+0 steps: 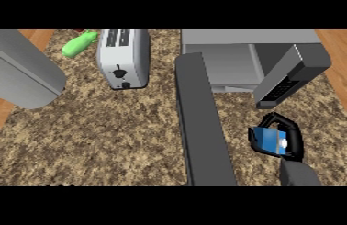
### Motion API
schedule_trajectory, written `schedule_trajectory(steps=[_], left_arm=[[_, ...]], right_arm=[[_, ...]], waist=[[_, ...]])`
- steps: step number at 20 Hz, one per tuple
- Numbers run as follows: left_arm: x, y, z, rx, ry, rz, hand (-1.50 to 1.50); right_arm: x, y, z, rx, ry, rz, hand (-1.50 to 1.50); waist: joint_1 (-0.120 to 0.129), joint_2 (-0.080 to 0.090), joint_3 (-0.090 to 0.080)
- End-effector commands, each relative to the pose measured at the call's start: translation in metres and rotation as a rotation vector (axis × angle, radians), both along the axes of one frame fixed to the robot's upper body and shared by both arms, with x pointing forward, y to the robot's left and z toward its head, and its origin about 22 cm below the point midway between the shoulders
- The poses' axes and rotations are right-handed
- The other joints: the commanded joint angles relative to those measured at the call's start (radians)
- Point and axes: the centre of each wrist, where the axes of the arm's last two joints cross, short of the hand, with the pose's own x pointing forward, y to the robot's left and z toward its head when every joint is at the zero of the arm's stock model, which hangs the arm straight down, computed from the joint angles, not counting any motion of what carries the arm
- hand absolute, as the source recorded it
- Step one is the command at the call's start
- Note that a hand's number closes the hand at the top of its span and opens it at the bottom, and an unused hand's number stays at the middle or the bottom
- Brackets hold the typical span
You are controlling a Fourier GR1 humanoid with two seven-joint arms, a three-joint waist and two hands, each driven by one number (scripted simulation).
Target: Pick up the milk, place it into the microwave and close the microwave
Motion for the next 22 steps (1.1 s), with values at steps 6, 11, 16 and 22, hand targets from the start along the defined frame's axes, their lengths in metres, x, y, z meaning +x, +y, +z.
schedule_trajectory(steps=[6,11,16,22], left_arm=[[-0.013,0.007,0.004,0.002,-0.009,0.039,-1.50],[-0.003,0.002,0.003,-0.001,-0.007,0.031,-1.50],[-0.005,0.022,-0.006,-0.003,0.001,0.047,-1.50],[-0.008,0.015,-0.001,-0.007,-0.004,0.058,-1.50]], right_arm=[[-0.020,0.042,0.037,0.269,-0.032,0.161,1.50],[-0.019,0.061,0.067,0.227,-0.055,0.136,1.50],[0.020,0.075,0.084,0.116,-0.046,0.085,1.50],[0.051,0.110,0.081,0.076,0.016,0.082,1.50]], waist=[[0.006,0.001,0.001],[0.015,0.006,0.002],[0.025,0.008,0.002],[0.031,0.010,0.002]])
